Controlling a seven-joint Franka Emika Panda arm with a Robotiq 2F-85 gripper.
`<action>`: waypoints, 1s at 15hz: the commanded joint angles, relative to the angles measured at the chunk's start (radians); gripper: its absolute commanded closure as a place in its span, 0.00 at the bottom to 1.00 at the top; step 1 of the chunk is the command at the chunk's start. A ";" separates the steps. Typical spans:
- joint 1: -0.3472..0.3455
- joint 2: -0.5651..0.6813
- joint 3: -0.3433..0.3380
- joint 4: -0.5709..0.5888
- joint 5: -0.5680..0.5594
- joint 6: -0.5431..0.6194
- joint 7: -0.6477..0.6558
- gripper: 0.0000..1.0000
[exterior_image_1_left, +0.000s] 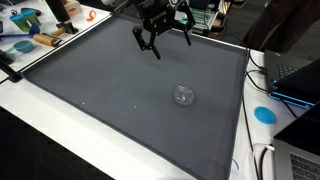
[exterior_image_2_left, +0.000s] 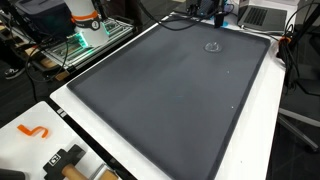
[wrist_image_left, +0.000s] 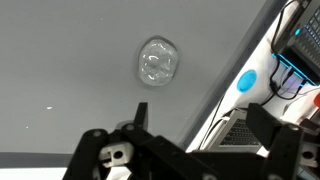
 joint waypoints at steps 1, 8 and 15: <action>-0.011 -0.039 0.008 -0.096 0.048 0.100 -0.053 0.00; -0.015 -0.050 0.016 -0.170 0.102 0.201 -0.111 0.00; -0.006 -0.062 0.017 -0.210 0.157 0.231 -0.119 0.00</action>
